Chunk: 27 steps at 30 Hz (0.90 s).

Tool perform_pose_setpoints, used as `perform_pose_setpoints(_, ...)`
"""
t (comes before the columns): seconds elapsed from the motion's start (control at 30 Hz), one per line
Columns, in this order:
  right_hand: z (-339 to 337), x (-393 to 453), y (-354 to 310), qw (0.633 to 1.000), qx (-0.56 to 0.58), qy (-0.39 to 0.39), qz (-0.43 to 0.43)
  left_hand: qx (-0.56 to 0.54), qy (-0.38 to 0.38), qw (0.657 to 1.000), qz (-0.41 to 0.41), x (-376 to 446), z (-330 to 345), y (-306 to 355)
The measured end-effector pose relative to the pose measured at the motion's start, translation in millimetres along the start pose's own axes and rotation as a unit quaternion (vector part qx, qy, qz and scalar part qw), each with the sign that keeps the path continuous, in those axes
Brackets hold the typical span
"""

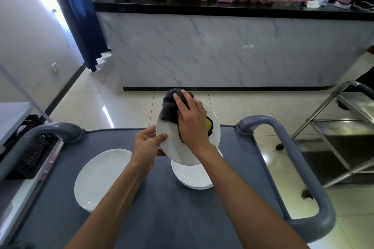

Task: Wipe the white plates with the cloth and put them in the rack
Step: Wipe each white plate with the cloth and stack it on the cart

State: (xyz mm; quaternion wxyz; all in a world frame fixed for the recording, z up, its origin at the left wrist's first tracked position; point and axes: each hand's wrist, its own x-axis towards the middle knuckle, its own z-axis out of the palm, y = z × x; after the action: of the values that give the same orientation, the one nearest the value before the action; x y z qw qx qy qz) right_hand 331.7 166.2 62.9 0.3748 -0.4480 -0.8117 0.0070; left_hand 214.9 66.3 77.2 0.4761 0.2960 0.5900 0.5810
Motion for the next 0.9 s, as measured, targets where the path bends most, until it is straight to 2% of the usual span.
perform_pose_setpoints(0.4, -13, -11, 40, 0.996, -0.021, 0.003, 0.081, -0.061, 0.069, 0.995, 0.034, 4, 4, 14)
perform_pose_setpoints(0.77, -9, -69, 6, 0.996, 0.022, -0.013, 0.09, -0.083, 0.107, 0.988, 0.07, 4, 19, 20)
perform_pose_setpoints(0.9, -11, -80, -1, 0.998, 0.026, -0.009, 0.061, -0.091, 0.111, 0.987, 0.073, 1, 23, 21)
